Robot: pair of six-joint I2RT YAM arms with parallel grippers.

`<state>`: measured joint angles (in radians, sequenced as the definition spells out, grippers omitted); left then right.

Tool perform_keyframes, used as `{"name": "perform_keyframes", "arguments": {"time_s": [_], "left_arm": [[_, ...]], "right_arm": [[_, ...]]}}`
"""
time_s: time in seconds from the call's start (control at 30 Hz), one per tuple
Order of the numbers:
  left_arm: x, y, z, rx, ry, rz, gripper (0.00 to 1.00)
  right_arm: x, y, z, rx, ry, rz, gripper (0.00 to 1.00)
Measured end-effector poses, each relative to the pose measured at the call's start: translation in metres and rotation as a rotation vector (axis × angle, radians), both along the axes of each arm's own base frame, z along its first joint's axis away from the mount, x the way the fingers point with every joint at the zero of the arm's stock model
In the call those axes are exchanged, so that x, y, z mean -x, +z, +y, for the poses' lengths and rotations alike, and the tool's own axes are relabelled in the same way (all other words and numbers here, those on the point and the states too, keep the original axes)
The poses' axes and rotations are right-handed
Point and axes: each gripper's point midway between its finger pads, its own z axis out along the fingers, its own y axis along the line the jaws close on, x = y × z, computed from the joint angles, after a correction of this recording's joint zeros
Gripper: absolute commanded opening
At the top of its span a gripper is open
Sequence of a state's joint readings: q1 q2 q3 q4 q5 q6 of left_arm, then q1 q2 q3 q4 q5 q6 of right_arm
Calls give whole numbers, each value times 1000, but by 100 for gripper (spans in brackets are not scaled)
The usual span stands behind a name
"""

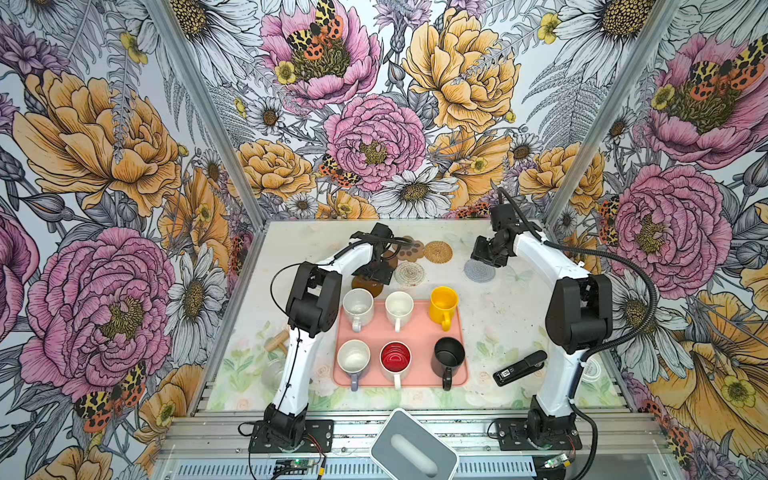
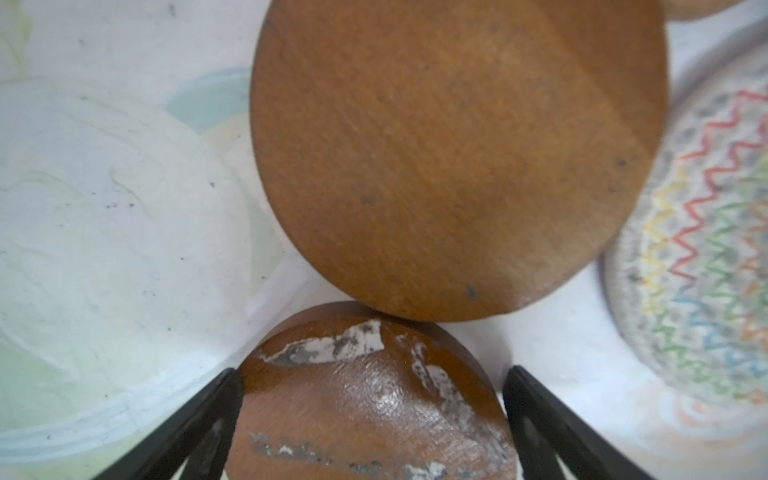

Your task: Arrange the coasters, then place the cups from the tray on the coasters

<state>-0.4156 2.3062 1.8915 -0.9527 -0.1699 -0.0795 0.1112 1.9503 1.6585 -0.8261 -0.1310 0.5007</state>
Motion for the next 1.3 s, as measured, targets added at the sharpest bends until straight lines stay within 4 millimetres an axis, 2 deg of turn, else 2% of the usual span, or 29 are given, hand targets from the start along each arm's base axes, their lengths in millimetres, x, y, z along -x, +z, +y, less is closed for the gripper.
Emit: {"name": "perform_keyframes", "arguments": {"time_s": [0.33, 0.6, 0.73, 0.9, 1.17, 1.3], "left_arm": [[-13, 0, 30, 2, 64, -13, 98], [-25, 0, 72, -3, 159, -23, 94], [-28, 1, 87, -6, 196, -25, 95], [-33, 1, 98, -3, 223, -28, 95], [-62, 0, 111, 25, 262, -66, 95], [-68, 1, 115, 31, 278, -76, 95]], "right_arm": [[0, 0, 0, 0, -1, 0, 47], [3, -4, -1, 1, -1, 11, 47], [5, -5, -1, 1, -1, 14, 47], [5, -4, -1, 1, -1, 13, 47], [8, 2, -1, 0, -2, 2, 47], [8, 5, -2, 0, -2, -4, 47]]}}
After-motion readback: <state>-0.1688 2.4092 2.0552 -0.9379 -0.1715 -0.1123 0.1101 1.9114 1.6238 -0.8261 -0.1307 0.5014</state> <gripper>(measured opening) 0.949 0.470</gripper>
